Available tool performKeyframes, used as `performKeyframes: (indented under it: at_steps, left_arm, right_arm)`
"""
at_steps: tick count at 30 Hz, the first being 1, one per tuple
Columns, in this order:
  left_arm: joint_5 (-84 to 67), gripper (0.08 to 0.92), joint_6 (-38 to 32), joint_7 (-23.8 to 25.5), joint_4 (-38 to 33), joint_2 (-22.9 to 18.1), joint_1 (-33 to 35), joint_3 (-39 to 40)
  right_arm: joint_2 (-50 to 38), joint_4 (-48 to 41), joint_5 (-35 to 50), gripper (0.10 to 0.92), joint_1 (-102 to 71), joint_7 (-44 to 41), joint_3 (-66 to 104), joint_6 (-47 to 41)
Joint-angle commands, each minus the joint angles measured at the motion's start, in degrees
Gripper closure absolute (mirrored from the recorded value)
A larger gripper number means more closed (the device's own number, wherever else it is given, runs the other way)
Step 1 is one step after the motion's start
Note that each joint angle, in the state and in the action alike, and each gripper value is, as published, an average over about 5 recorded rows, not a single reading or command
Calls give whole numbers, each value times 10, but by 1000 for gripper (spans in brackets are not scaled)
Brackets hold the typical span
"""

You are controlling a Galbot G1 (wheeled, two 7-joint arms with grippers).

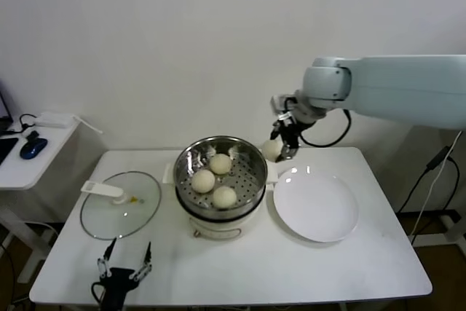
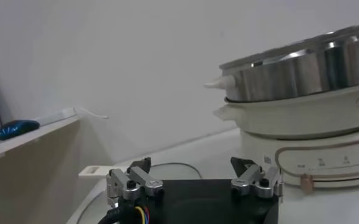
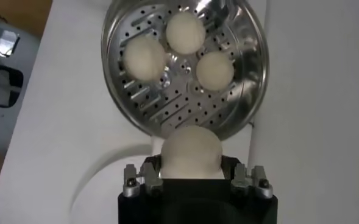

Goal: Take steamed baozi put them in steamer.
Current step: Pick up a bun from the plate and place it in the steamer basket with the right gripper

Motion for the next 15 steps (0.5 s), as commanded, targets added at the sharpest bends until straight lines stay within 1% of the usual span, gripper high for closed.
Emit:
performKeyframes:
  at_steps: [1,15]
  left_arm:
    - [-1,177,2,1,3,-1,-3,0]
    - [1,177,-2,0,16,-4,-6,1]
  right_arm:
    - [64,-32,1,372,-90,20,56,-37]
    - [73,-89,-76,372,-206,36,104,-53]
